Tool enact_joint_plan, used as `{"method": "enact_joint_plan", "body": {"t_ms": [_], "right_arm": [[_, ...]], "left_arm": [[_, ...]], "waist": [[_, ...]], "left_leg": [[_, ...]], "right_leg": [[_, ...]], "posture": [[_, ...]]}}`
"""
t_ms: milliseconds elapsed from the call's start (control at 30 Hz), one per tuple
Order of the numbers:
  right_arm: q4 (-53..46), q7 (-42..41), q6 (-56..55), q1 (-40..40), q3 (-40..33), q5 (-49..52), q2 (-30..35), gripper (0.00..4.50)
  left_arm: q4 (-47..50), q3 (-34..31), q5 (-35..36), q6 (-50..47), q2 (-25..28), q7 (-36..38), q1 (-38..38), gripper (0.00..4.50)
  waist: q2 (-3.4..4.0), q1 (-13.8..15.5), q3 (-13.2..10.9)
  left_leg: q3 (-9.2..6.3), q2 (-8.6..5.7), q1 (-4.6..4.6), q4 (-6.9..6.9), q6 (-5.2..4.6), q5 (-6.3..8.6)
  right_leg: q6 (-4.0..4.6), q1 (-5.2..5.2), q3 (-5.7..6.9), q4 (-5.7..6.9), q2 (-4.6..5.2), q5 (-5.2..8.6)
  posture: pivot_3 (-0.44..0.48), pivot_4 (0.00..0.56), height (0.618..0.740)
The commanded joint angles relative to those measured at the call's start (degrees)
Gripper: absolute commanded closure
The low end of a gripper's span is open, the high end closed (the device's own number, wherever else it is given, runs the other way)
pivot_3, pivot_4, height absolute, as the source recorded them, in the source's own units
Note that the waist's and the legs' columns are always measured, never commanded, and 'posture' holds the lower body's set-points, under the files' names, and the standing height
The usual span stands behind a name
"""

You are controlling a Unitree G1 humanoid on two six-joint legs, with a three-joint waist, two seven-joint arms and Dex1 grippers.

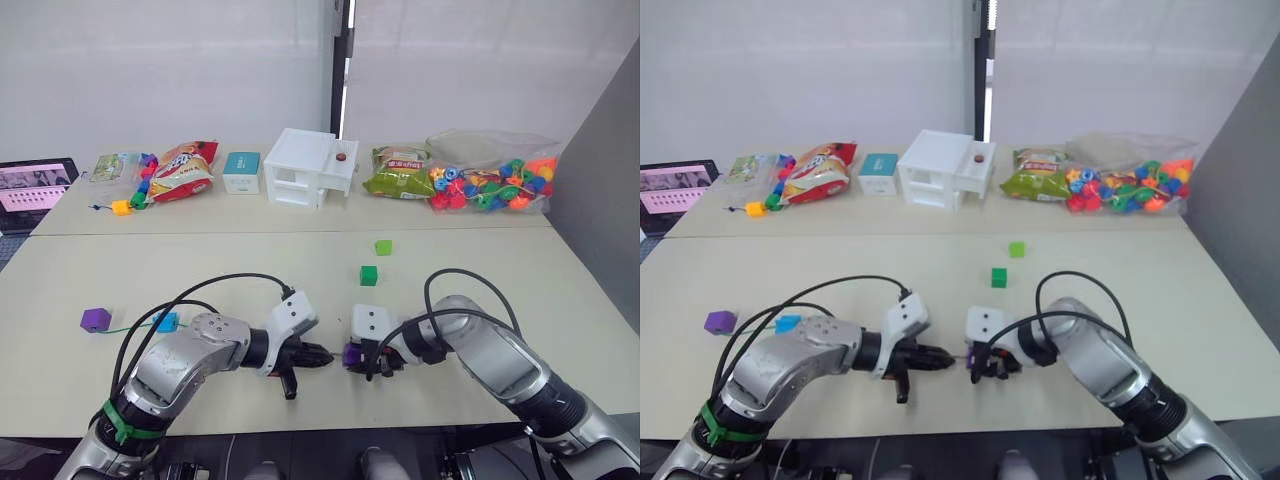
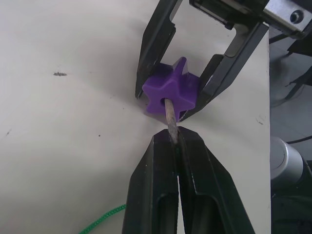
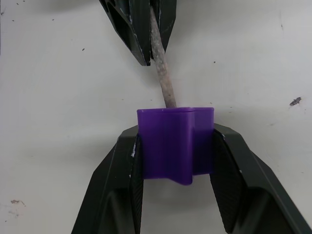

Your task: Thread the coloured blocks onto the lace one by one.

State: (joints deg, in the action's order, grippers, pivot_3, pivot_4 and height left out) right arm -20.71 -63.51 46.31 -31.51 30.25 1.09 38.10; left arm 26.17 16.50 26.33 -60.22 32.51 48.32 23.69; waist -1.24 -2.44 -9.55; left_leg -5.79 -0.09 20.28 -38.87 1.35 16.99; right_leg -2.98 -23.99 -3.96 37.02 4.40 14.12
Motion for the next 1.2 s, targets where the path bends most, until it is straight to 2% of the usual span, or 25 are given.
{"method": "enact_joint_plan", "body": {"t_ms": [33,267,467,667,933,1200], "right_arm": [[2.1,3.2,0.5,-0.4,2.4,-2.1,-1.6,3.14],[2.4,1.7,2.9,-3.4,6.2,-4.5,0.4,3.14],[3.3,-2.2,6.7,-9.7,13.0,-7.3,3.5,3.14],[0.4,-3.4,11.1,-12.9,15.0,-7.4,4.4,3.14],[-0.9,-3.0,16.0,-12.0,15.6,-5.9,3.7,3.14],[0.1,-2.2,15.2,-9.8,15.1,-5.5,2.5,3.14]], "left_arm": [[3.8,1.8,3.9,3.0,-1.9,3.5,1.3,4.5],[0.0,3.0,2.3,6.3,-3.1,3.4,1.2,4.5],[-3.5,4.2,0.9,10.2,-4.7,3.2,0.6,4.5],[-6.8,5.4,-0.9,14.2,-7.3,3.0,0.0,4.5],[-13.0,7.6,-4.4,20.4,-9.8,4.6,-1.0,4.5],[-15.1,8.4,-6.5,22.6,-11.7,5.4,0.3,4.5]], "waist": [[0.0,0.0,0.0],[0.0,0.1,0.0],[0.02,0.7,0.0],[-0.02,1.8,0.1],[-0.02,1.9,0.1],[-0.04,2.0,0.2]], "left_leg": [[0.0,0.0,0.0,0.0,0.0,0.0],[0.0,-0.01,-0.01,-0.01,0.01,-0.01],[0.0,-0.04,-0.02,-0.05,0.03,-0.02],[-0.05,-0.05,-0.03,-0.09,0.04,-0.02],[-0.07,-0.06,-0.08,-0.08,0.04,-0.02],[-0.24,-0.06,-0.26,-0.07,0.03,-0.02]], "right_leg": [[0.0,0.0,0.0,0.0,0.0,0.0],[0.0,0.03,0.0,0.0,0.01,0.0],[0.0,0.15,0.02,-0.13,0.04,0.0],[-0.01,0.32,0.06,-0.28,0.06,0.0],[-0.01,0.43,0.09,-0.34,0.07,0.0],[-0.03,0.81,0.25,-0.59,0.07,0.0]], "posture": [[0.0,0.15,0.74],[0.0,0.15,0.74],[0.0,0.15,0.74],[0.0,0.15,0.74],[0.0,0.15,0.74],[0.0,0.15,0.74]]}}
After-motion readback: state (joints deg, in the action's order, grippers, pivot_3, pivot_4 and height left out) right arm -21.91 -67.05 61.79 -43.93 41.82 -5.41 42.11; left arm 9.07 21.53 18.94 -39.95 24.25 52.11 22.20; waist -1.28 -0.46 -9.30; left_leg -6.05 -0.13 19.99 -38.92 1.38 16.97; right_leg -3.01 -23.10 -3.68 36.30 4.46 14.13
